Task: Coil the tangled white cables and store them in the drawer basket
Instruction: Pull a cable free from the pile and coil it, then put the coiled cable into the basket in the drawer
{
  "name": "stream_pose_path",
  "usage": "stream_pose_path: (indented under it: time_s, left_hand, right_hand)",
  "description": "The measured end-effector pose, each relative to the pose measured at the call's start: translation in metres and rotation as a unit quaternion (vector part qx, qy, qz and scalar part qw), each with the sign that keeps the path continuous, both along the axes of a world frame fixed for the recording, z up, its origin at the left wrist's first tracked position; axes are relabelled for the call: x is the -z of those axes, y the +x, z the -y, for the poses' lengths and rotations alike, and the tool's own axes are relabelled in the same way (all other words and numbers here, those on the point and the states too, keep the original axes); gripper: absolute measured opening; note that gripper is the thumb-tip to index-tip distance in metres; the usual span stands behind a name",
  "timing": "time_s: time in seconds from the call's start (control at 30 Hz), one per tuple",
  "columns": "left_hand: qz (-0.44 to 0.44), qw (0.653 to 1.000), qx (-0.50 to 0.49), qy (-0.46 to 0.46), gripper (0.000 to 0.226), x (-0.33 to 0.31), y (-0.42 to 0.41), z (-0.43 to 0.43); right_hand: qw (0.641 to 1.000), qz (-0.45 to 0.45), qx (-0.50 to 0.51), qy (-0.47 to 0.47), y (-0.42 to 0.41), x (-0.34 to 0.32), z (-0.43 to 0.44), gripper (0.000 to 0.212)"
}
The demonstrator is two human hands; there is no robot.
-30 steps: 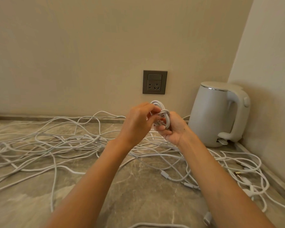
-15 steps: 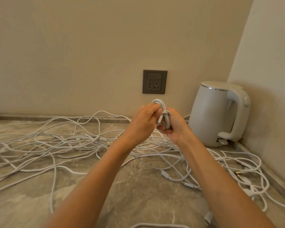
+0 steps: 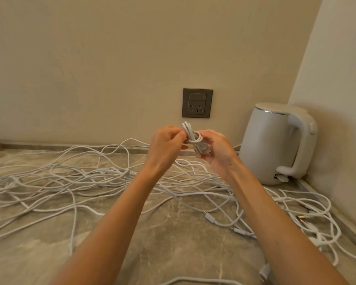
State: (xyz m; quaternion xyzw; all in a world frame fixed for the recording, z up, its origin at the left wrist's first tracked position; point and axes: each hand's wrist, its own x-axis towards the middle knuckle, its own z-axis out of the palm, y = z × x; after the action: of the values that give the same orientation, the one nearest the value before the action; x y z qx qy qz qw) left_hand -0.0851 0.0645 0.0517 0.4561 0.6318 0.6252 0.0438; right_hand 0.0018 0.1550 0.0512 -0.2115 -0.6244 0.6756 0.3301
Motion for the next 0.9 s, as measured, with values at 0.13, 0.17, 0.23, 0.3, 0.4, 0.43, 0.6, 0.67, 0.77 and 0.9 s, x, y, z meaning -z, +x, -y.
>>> stream_pose_path:
  time_s: [0.13,0.17,0.23,0.3,0.4,0.43,0.6,0.67,0.77,0.9]
  left_hand:
    - [0.125,0.992,-0.002,0.000,0.033,-0.004,-0.006,0.002]
    - [0.142,0.990,-0.012,-0.001,0.030,-0.004,-0.008,0.004]
    - [0.125,0.991,-0.032,-0.037,0.019,-0.003,-0.012,0.006]
    - [0.090,0.993,-0.034,-0.075,0.011,0.000,-0.016,0.009]
    - [0.077,0.993,-0.032,-0.085,0.014,0.002,-0.020,0.016]
    - [0.069,0.993,-0.039,-0.085,0.014,0.002,-0.022,0.020]
    - [0.016,0.993,-0.073,-0.095,0.015,0.001,-0.025,0.045]
    - [0.002,0.991,-0.088,-0.096,0.014,0.000,-0.026,0.061]
    - [-0.003,0.989,-0.119,-0.091,0.013,-0.004,-0.026,0.092]
    - [0.003,0.985,-0.156,-0.070,0.011,-0.012,-0.024,0.156]
  right_hand:
    - [0.997,0.034,0.026,0.069,0.001,0.000,0.002,0.010]
    - [0.995,0.037,0.028,0.084,0.000,0.000,0.003,0.009]
    - [0.992,0.043,0.021,0.117,-0.001,0.001,0.003,0.010]
    - [0.988,0.055,0.011,0.145,-0.002,0.002,0.004,0.009]
    - [0.987,0.062,-0.015,0.150,-0.001,0.003,0.005,0.006]
    - [0.986,0.067,-0.025,0.151,0.000,0.003,0.006,0.007]
    - [0.972,0.103,-0.067,0.202,-0.003,-0.002,0.024,0.011]
    - [0.967,0.110,-0.081,0.215,-0.008,-0.003,0.039,0.007]
    - [0.967,0.105,-0.099,0.212,-0.015,-0.007,0.062,0.007]
    - [0.966,0.085,-0.151,0.192,-0.027,-0.016,0.113,0.012]
